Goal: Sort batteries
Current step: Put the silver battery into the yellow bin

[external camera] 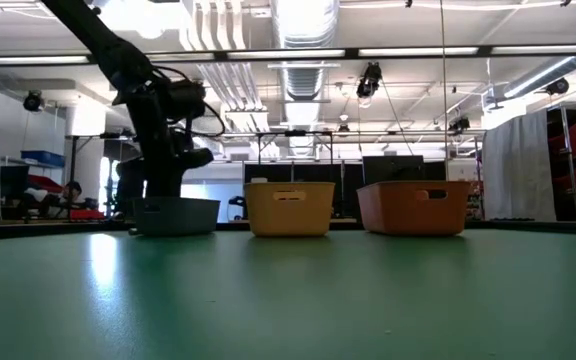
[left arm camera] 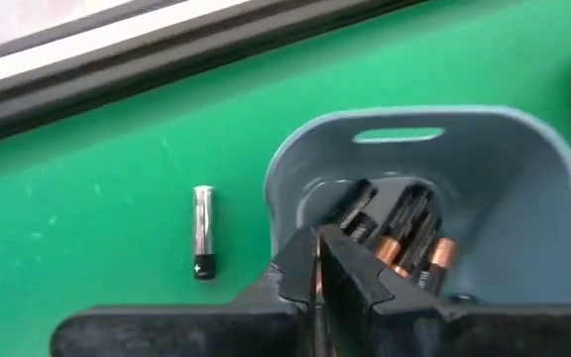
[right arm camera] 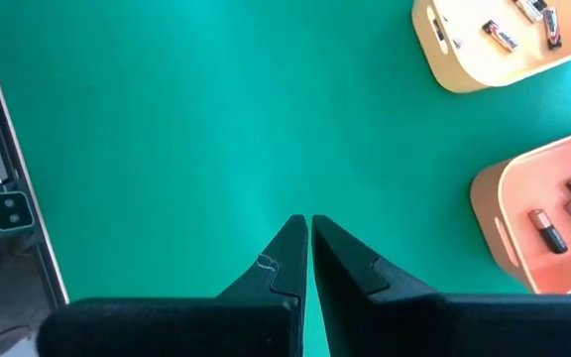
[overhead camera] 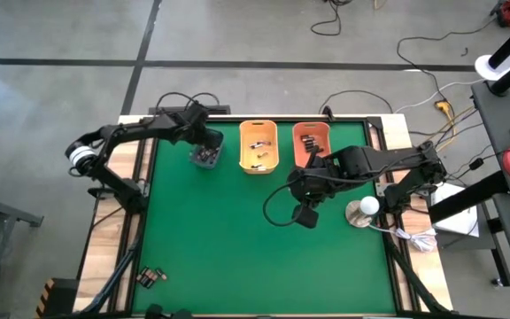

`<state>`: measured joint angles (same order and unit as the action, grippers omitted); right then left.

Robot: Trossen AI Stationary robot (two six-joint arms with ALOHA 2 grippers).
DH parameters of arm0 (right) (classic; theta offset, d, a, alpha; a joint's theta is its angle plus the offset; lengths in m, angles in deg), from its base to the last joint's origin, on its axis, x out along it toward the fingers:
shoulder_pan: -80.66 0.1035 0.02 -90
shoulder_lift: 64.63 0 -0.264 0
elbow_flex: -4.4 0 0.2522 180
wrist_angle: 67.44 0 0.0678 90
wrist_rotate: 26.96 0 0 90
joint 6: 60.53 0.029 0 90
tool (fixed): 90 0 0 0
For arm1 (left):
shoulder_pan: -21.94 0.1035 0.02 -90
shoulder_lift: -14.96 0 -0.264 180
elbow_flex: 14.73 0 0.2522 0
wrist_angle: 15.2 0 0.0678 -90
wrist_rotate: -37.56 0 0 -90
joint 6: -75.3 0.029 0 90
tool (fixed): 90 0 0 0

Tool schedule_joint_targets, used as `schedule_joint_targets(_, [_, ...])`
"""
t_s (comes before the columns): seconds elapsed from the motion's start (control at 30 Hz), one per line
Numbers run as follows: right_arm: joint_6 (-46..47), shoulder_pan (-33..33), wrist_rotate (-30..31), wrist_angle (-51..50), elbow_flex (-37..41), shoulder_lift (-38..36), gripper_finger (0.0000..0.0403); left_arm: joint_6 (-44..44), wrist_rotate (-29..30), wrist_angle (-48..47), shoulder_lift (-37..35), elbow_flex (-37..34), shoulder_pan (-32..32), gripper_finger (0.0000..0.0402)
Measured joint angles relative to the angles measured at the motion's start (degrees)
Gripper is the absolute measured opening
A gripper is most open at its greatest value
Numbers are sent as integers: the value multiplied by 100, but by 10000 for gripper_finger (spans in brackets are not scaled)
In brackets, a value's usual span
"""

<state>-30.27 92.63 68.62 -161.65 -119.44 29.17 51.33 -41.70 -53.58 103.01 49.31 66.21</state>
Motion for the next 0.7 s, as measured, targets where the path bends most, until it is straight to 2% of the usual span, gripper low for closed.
schedule_joint_targets(0.17, [-87,-23,0,15,1,0,13,46,-71,-439,-363,127,-2,0])
schedule_joint_targets(0.33, [-89,-26,46,24,0,-2,13,97,502,-910,-703,100,114,11])
schedule_joint_targets(0.53, [-170,-88,56,50,1,-2,13,73,470,-615,-452,100,589,68])
schedule_joint_targets(0.7, [-137,-87,61,49,2,-2,13,283,105,-486,33,145,952,113])
